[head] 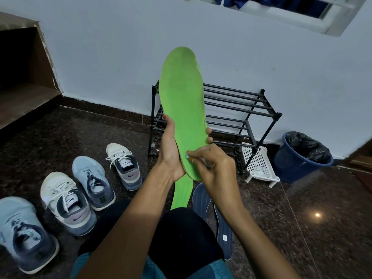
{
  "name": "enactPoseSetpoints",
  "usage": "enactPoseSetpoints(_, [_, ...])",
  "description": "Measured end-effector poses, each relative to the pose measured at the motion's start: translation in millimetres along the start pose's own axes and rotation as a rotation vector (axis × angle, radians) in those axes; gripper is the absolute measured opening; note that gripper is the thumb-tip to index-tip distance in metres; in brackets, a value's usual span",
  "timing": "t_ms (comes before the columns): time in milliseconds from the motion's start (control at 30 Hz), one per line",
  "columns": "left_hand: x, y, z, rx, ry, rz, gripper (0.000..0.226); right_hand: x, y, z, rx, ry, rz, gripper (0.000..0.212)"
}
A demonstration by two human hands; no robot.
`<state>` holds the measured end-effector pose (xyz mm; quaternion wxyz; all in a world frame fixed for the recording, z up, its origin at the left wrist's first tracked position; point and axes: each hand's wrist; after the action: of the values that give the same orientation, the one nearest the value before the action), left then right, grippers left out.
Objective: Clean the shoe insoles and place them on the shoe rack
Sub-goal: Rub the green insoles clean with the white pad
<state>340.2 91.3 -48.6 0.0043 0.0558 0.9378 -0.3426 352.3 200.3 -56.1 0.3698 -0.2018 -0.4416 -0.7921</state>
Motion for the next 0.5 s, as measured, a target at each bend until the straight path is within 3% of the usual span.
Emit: enactPoseSetpoints(500, [0, -1, -1, -0.013, -0.013, -0.020, 0.086, -5, 2, 4, -0.014, -0.033, -0.068, 0.009])
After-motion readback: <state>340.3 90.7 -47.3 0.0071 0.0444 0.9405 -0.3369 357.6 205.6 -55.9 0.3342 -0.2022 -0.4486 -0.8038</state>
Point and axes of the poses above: each hand's wrist, its own x-axis towards the middle knuckle, its own z-axis out of the back of the hand, y = z × x, and after that the axes turned 7 degrees about z, right-handed
